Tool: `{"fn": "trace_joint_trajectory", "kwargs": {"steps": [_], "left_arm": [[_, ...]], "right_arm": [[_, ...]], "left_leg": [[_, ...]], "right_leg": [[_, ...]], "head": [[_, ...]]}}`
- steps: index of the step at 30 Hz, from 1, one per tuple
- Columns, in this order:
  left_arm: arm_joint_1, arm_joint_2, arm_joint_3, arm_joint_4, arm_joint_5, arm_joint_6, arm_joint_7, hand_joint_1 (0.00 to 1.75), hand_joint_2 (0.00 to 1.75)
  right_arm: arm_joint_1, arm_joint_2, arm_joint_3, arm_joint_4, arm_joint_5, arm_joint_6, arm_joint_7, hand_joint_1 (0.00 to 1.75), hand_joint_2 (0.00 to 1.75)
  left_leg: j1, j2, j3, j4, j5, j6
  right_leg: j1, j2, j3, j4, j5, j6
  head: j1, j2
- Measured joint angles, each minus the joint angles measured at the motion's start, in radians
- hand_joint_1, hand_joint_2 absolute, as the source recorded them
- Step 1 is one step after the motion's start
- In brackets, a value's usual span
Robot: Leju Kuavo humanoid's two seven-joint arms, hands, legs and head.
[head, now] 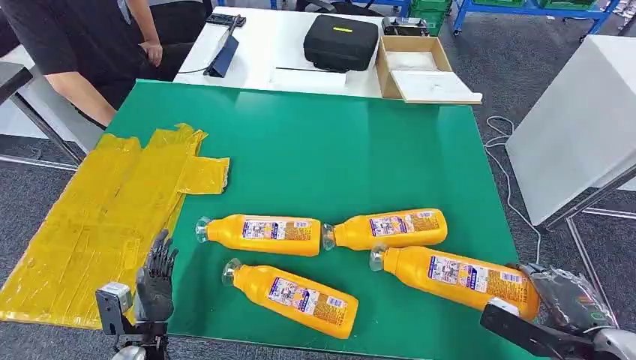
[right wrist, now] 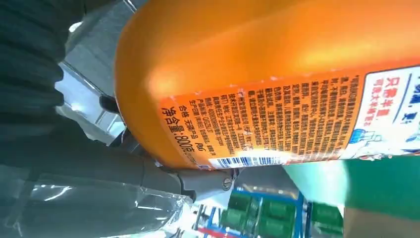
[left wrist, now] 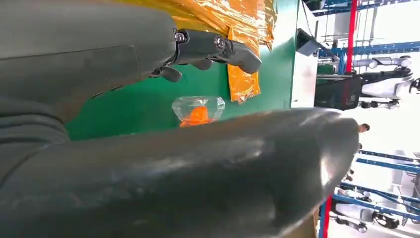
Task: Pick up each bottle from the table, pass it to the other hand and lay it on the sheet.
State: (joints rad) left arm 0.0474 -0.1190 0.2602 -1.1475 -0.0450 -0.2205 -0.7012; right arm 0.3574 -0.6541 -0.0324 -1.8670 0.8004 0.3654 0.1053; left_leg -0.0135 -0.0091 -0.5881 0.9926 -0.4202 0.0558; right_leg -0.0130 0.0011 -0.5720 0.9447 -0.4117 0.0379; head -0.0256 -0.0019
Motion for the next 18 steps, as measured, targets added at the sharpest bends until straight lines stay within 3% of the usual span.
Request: {"fn": "trace_joint_trajectory", "kwargs": {"steps": [6,11,18], "left_arm": [[-0.009,0.0,-0.005,0.008,0.0,0.0,0.0,0.0,0.0],[-0.038,0.0,-0.026,0.031,0.003,0.0,0.0,0.0,0.0],[-0.067,0.0,-0.053,0.052,0.016,0.003,0.0,0.0,0.0]], "right_arm": [[-0.048,0.087,-0.006,-0.013,0.036,-0.014,-0.022,1.75,1.75],[-0.185,0.189,-0.008,-0.008,0.048,-0.006,-0.079,1.75,1.75],[-0.311,0.198,-0.003,0.021,-0.101,0.009,-0.146,1.75,1.75]], "left_leg": [[0.0,0.0,0.0,0.0,0.0,0.0],[0.0,0.003,0.0,0.0,0.001,0.0],[-0.001,0.0,-0.001,0.0,0.003,0.002]], "right_leg": [[0.0,0.0,0.0,0.0,0.0,0.0],[0.0,0.001,0.0,0.001,0.001,0.0],[-0.001,0.0,0.0,0.001,0.002,0.002]], "head": [[0.0,0.0],[0.0,0.0],[0.0,0.0]]}}
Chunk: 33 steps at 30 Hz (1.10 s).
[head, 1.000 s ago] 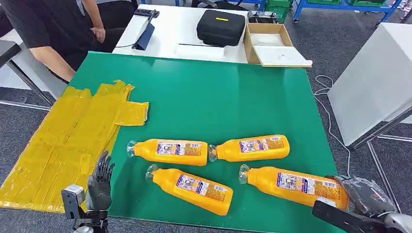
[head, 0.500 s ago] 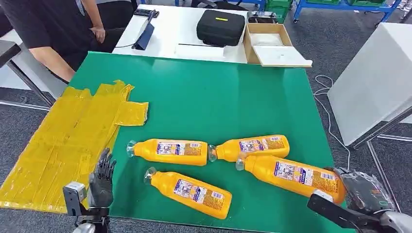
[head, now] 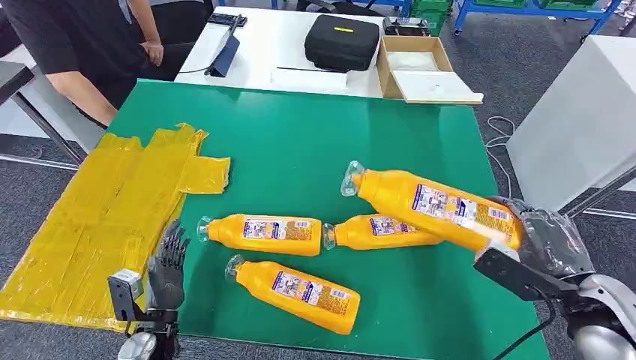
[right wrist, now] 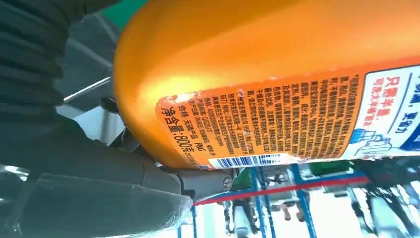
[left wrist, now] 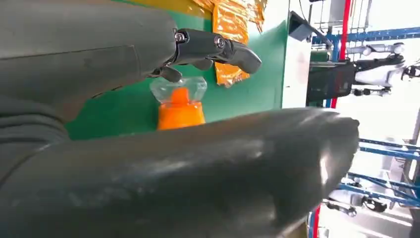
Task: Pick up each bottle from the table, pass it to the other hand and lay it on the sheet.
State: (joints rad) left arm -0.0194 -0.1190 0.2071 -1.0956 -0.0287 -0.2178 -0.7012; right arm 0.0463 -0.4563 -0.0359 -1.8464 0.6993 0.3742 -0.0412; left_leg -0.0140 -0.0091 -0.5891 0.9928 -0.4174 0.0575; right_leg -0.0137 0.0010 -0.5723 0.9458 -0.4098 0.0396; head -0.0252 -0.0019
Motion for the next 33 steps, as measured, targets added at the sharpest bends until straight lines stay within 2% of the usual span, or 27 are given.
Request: {"fn": "trace_joint_trajectory", "kwargs": {"steps": [5,13,14,18,24,33], "left_arm": [[-0.016,-0.011,-0.006,0.017,0.049,-0.059,0.0,0.0,0.0],[-0.023,-0.02,-0.008,0.035,0.055,-0.069,0.0,0.0,0.0],[-0.023,-0.021,-0.008,0.037,0.059,-0.079,0.0,0.0,1.75],[-0.033,-0.037,-0.031,0.039,0.071,-0.108,0.0,0.0,1.75],[-0.104,-0.074,-0.158,0.032,0.159,-0.121,0.011,0.0,1.75],[-0.111,-0.076,-0.175,0.029,0.178,-0.124,0.017,0.0,1.75]], "right_arm": [[-0.036,0.021,0.052,0.015,-0.056,-0.055,0.001,1.75,1.75],[-0.057,0.041,0.096,0.032,-0.066,-0.061,0.002,1.75,1.75],[-0.059,0.042,0.1,0.035,-0.076,-0.063,0.0,1.75,1.75],[-0.13,0.061,0.162,0.096,-0.129,-0.089,-0.01,1.75,1.75],[-0.367,0.219,0.395,0.368,-0.194,-0.198,0.015,1.75,1.75],[-0.386,0.241,0.421,0.395,-0.202,-0.211,0.019,1.75,1.75]], "left_leg": [[0.0,0.0,-0.001,0.0,0.0,0.0],[0.0,0.0,-0.001,0.0,0.0,0.0],[0.0,0.0,-0.001,0.0,0.0,0.0],[0.0,0.001,-0.002,0.0,0.001,-0.001],[0.0,0.002,-0.003,0.0,0.007,-0.002],[0.0,0.002,-0.004,0.0,0.008,-0.002]], "right_leg": [[0.0,0.0,-0.001,0.0,0.0,0.0],[0.0,0.0,-0.001,0.0,0.0,0.0],[0.0,0.0,-0.001,0.0,0.0,0.0],[0.0,0.001,-0.001,0.001,0.001,0.001],[0.0,0.001,-0.004,0.002,0.005,0.001],[0.0,0.001,-0.004,0.002,0.006,0.0]], "head": [[0.0,0.0],[0.0,0.0],[0.0,0.0],[0.0,0.0],[0.0,0.0],[0.0,0.0]]}}
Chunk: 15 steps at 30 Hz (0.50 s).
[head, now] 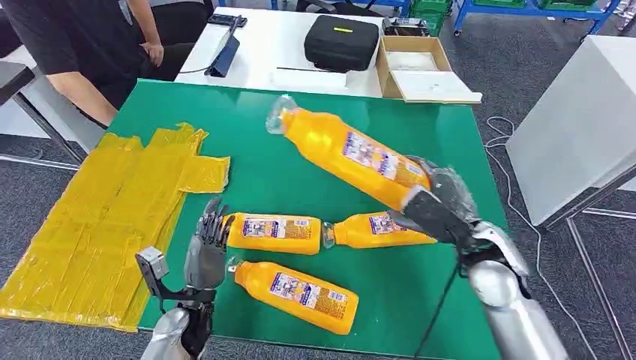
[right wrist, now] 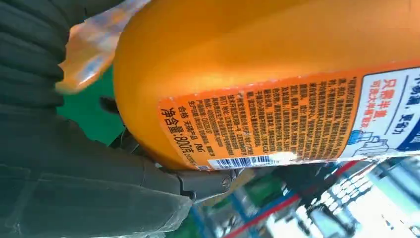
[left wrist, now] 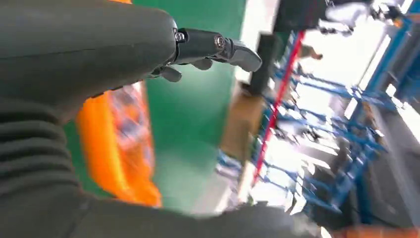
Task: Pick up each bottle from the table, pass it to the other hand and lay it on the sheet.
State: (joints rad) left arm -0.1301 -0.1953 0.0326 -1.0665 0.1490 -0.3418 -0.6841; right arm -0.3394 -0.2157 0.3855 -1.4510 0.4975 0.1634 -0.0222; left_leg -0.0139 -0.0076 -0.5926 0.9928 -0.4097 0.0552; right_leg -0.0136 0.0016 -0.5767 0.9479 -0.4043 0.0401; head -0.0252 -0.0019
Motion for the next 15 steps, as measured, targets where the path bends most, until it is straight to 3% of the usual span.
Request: {"fn": "trace_joint_trajectory", "kwargs": {"steps": [4,7,10,15], "left_arm": [[-0.006,-0.001,-0.014,-0.004,0.014,0.0,0.004,0.0,1.75],[-0.044,-0.001,-0.106,-0.068,0.051,0.069,0.024,0.0,1.75],[-0.086,0.052,-0.165,-0.165,0.08,0.153,0.045,0.0,1.75],[-0.09,0.066,-0.178,-0.17,0.084,0.16,0.045,0.0,1.75]], "right_arm": [[-0.016,0.016,0.021,0.021,-0.005,-0.009,0.005,1.75,1.75],[-0.094,0.141,0.161,0.173,0.002,-0.057,0.044,1.75,1.75],[-0.095,0.257,0.215,0.279,0.063,-0.073,0.037,1.75,1.75],[-0.097,0.27,0.215,0.297,0.065,-0.072,0.037,1.75,1.75]], "left_leg": [[0.0,0.0,0.0,0.0,0.0,0.0],[0.001,-0.002,-0.001,0.0,0.001,-0.001],[0.001,-0.002,-0.004,0.0,0.001,-0.002],[0.0,-0.003,-0.004,0.0,0.001,-0.001]], "right_leg": [[0.0,0.0,0.0,0.001,0.0,0.0],[0.0,-0.001,-0.002,0.002,0.0,0.0],[0.0,-0.001,-0.004,0.002,0.0,0.0],[-0.001,-0.001,-0.004,0.002,0.0,0.0]], "head": [[0.0,0.0],[0.0,0.0],[0.0,0.0],[0.0,0.0]]}}
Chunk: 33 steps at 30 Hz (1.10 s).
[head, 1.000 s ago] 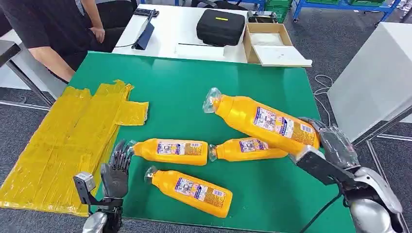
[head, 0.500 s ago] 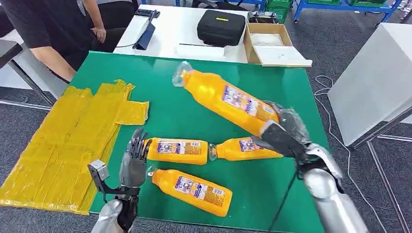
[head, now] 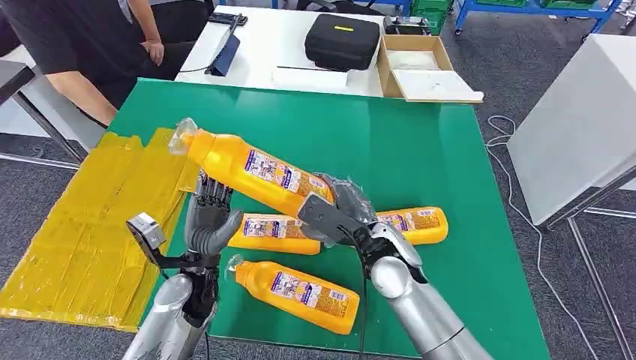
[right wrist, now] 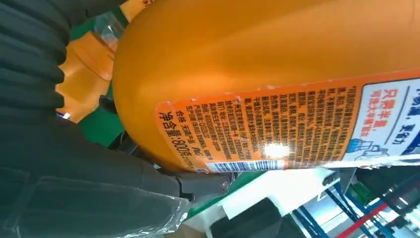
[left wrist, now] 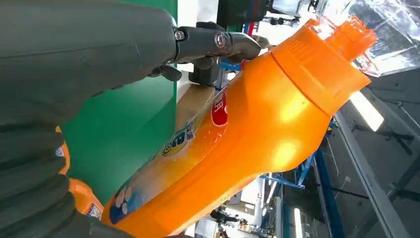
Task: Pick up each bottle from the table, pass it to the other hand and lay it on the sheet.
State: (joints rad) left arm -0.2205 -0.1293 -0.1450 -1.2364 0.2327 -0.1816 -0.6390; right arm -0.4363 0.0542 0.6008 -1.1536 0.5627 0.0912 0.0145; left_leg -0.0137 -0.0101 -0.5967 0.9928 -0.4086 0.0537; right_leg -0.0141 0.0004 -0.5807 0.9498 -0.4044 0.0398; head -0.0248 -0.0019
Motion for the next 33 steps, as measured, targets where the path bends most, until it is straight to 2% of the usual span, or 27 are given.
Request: {"fn": "trace_joint_trajectory", "kwargs": {"steps": [9,17,33], "left_arm": [[-0.028,0.013,-0.011,-0.021,0.022,0.03,0.024,0.0,1.75],[-0.053,0.013,-0.011,-0.024,0.156,-0.051,0.097,0.0,1.75],[-0.055,0.012,0.006,-0.032,0.244,-0.101,0.14,0.02,1.75]], "right_arm": [[0.001,0.029,0.006,0.01,0.031,0.012,0.015,1.75,1.75],[0.002,0.061,0.055,0.008,0.085,0.022,0.052,1.75,1.75],[0.012,0.108,0.171,0.022,0.195,-0.003,0.091,1.75,1.75]], "left_leg": [[0.0,0.0,0.0,0.0,0.0,0.0],[0.0,0.0,-0.001,0.0,0.0,0.0],[0.0,0.0,-0.002,0.0,0.0,-0.001]], "right_leg": [[0.0,0.0,-0.001,0.0,0.0,0.0],[0.0,0.0,-0.002,0.0,0.0,0.0],[0.0,0.0,-0.003,0.0,0.0,0.0]], "head": [[0.0,0.0],[0.0,0.0],[0.0,0.0]]}}
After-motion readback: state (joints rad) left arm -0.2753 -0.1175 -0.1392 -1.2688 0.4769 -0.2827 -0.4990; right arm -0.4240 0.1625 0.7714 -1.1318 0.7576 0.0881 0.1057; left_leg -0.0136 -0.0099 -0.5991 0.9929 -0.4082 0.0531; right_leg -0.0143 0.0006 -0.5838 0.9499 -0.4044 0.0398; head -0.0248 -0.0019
